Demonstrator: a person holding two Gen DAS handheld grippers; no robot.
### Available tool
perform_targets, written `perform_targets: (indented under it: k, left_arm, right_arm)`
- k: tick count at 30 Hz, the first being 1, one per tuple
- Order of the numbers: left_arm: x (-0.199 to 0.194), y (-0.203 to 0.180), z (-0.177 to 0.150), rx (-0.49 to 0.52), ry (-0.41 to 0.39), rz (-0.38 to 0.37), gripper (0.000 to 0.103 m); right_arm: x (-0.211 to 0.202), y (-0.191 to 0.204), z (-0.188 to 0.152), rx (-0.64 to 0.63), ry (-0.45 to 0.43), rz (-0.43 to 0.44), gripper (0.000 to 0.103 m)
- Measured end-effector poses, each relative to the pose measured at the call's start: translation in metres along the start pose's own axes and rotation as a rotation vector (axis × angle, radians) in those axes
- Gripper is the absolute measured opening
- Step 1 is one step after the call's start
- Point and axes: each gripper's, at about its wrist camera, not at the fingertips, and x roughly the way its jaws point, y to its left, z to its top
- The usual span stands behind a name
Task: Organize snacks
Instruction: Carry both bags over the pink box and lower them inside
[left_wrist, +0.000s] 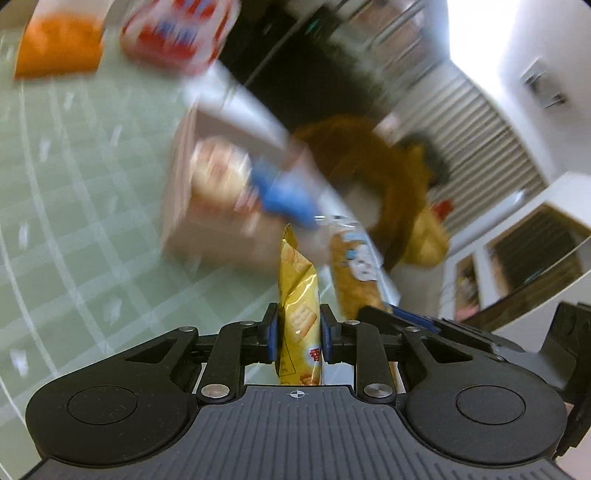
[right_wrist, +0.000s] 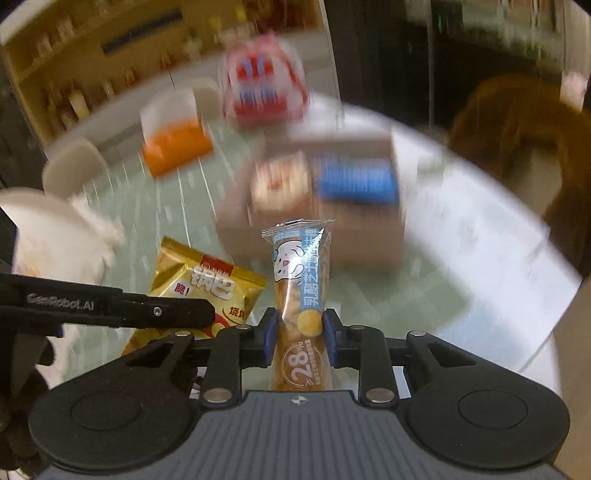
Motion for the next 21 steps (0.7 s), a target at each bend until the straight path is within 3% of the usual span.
perform_targets:
  k: [5,9,14,18,21]
  left_arm:
    - [-0.047,-0.045,0.075,0.143,-0.188,0.005,0.026]
    - [-0.047,-0.06,0.12,0.187,-0.215,0.01,0.026]
    - [0.002,-0.036,0.148,0.117,-0.171,-0.034,0.028]
    - [0.074,0.018,0.139,-0.02,-0.028,0.061,0.03]
    - [0.085,0.043,0.124,-0.07,-0.038,0.075,0.03]
  right_arm:
    - [-0.05,0.006,0.077,-0.07,-0.19,-0.013,0.026]
    - [-0.056,0.002,0.132,-0.064,-0.242,-0.021,0.026]
    - [-0.029,-0.009,0.171,-0.021,-0.213,-0.038,0.026]
    - [0.021,-0.017,0.181,0.011,-0.122,-0.067,0.026]
    - [0.06,-0.022,0.178,0.027,-0.05,-0.081,0.026]
